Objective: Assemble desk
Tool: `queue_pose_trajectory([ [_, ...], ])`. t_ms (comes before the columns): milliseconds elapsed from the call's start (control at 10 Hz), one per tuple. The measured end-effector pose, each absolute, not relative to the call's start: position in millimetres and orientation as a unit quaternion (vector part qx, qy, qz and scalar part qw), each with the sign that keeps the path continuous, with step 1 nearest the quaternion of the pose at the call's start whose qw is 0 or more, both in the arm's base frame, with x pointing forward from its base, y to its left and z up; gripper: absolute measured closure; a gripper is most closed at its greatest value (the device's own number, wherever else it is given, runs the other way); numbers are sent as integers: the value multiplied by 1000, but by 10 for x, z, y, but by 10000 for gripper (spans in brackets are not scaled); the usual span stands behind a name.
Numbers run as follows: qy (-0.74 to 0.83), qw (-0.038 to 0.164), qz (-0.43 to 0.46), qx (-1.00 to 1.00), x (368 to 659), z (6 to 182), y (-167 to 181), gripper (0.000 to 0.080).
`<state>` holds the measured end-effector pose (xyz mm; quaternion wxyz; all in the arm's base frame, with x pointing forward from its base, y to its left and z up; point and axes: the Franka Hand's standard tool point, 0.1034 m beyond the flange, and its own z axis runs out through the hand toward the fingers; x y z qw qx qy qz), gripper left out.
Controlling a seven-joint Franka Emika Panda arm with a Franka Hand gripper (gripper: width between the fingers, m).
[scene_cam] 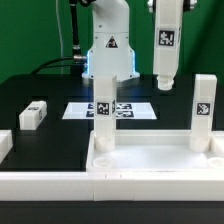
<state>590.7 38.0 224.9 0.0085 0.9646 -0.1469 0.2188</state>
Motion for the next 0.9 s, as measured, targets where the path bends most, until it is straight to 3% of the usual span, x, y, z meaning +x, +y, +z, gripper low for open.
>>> queue_pose_trajectory([
  [100,-150,-9,247,957,5952,2271,475,510],
  [300,-164,-22,237,957,6013,2264,648,510],
  [400,-162,-20,236,958,6125,2248,770,510],
  [600,-131,12,241,962,6430,2185,881,510],
  [900,-127,2,245,961,6383,2112,926,510],
])
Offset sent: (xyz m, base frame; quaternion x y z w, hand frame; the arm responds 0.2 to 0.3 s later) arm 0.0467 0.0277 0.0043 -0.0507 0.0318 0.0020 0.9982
